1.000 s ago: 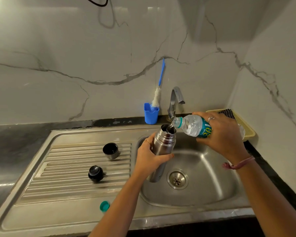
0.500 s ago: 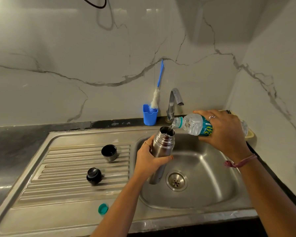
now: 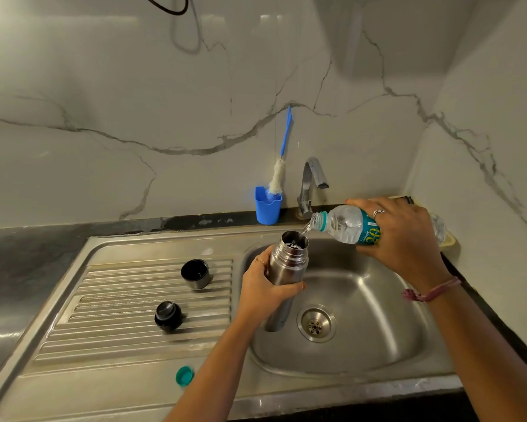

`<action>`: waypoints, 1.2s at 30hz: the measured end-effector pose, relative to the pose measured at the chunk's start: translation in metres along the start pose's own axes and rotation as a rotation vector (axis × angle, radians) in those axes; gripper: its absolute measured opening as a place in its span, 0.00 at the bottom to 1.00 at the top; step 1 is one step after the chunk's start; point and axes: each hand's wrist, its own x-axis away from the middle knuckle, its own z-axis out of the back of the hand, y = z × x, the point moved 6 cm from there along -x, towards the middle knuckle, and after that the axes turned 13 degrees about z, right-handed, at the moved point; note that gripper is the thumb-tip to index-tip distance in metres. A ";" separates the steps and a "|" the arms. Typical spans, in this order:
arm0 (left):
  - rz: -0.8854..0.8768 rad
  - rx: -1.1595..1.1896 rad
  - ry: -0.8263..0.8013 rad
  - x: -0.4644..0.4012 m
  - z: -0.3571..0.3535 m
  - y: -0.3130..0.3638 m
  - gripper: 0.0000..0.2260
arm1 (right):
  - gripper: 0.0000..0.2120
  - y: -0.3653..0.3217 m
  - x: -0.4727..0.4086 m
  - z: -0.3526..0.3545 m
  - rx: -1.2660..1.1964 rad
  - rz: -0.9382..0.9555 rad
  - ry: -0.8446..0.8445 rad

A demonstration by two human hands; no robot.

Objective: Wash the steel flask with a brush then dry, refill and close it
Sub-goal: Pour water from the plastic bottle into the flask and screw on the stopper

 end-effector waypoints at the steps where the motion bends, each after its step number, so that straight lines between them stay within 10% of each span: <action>1: 0.002 0.000 0.000 0.000 0.000 -0.001 0.40 | 0.40 0.000 0.000 -0.001 -0.005 0.002 -0.004; 36: 0.022 -0.010 0.000 -0.005 -0.004 -0.013 0.39 | 0.40 0.000 0.000 0.002 0.079 0.053 0.023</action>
